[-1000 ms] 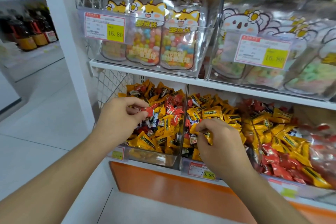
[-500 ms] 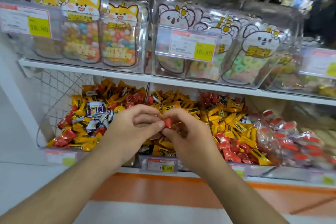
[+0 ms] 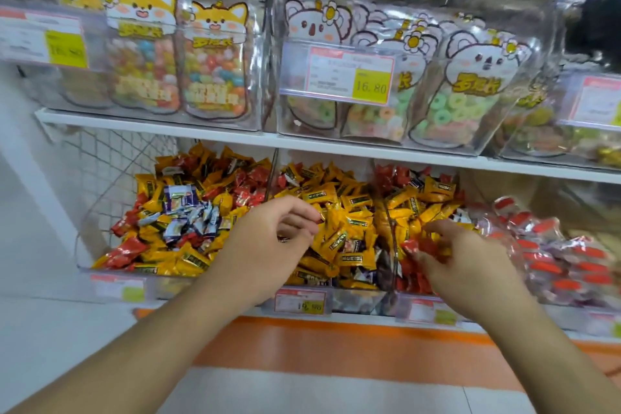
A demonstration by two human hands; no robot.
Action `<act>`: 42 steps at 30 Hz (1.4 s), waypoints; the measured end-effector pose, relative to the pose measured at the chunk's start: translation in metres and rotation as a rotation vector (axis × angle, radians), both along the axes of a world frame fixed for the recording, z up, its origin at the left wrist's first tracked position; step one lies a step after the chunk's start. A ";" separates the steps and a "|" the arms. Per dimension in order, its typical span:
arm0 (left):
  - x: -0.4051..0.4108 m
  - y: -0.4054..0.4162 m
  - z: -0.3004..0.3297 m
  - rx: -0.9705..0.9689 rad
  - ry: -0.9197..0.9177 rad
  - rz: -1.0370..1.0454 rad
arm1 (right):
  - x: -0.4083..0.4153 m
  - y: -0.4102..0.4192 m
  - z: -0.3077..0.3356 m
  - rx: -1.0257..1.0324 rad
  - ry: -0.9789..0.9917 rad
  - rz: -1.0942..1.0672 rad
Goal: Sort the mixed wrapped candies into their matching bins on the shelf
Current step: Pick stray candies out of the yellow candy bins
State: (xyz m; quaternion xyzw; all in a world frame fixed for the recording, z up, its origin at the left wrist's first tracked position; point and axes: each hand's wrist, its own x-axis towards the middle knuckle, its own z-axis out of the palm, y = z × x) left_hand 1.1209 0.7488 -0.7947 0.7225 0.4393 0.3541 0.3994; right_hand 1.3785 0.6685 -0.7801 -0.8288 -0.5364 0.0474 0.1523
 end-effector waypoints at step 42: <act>-0.081 0.097 -0.013 0.139 0.089 0.233 | -0.103 0.054 -0.024 0.296 0.246 0.346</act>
